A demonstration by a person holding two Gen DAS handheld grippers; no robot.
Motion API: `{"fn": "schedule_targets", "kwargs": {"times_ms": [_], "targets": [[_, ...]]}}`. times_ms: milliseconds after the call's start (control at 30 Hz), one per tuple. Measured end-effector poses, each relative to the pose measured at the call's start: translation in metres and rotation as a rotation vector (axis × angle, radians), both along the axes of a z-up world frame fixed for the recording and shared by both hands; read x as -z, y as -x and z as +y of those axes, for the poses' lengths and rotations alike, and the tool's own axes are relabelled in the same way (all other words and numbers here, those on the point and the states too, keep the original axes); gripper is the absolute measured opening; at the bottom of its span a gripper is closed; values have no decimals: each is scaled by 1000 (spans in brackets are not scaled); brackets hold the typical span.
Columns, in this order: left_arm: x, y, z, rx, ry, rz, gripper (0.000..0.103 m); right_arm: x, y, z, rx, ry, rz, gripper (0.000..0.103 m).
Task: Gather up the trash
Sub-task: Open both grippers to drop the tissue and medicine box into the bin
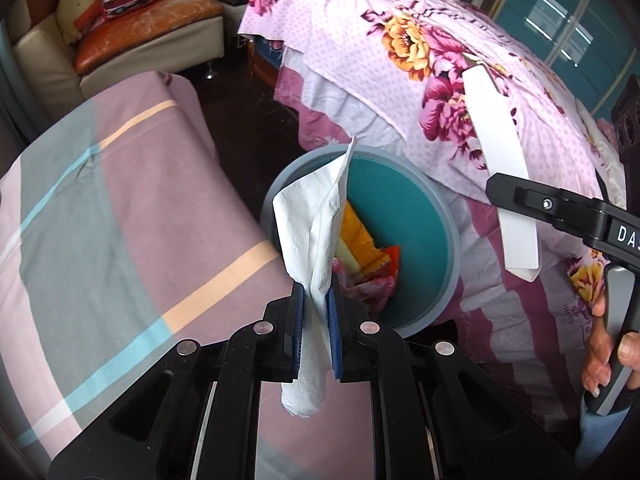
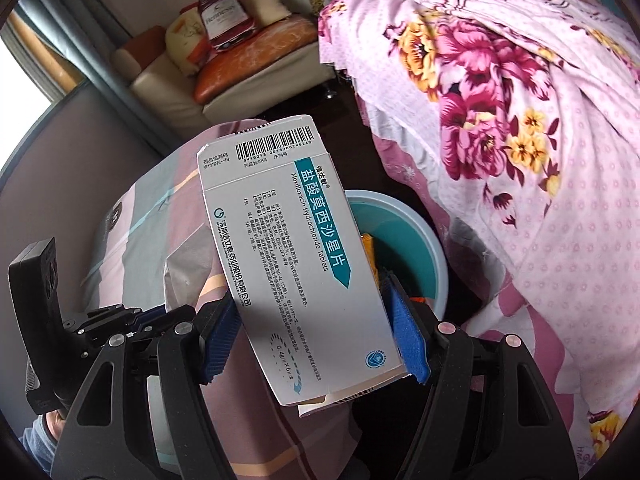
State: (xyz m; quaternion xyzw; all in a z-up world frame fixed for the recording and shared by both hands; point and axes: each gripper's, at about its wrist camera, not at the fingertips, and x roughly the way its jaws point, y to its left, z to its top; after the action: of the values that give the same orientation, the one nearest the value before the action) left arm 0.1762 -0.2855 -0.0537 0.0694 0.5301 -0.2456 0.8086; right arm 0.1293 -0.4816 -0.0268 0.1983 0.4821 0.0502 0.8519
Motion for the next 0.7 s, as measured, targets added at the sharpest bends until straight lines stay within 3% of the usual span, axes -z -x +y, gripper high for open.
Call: {"fn": "schedule_targets", "kwargs": {"times_ms": [567,600,667,700], "targets": [[18,-26,-25,39,43,42,13,9,-16,-17,57,4,35,65],[18,-28,-26,41,47,44,17,8,-16,-19,63,6,37,65],[18,-30,-28,39,52,43,35,7,-18,-20,69,9,38,65],[18,-31,-28,29,51,32,56,8,-19,-20,72,11,40,65]]}}
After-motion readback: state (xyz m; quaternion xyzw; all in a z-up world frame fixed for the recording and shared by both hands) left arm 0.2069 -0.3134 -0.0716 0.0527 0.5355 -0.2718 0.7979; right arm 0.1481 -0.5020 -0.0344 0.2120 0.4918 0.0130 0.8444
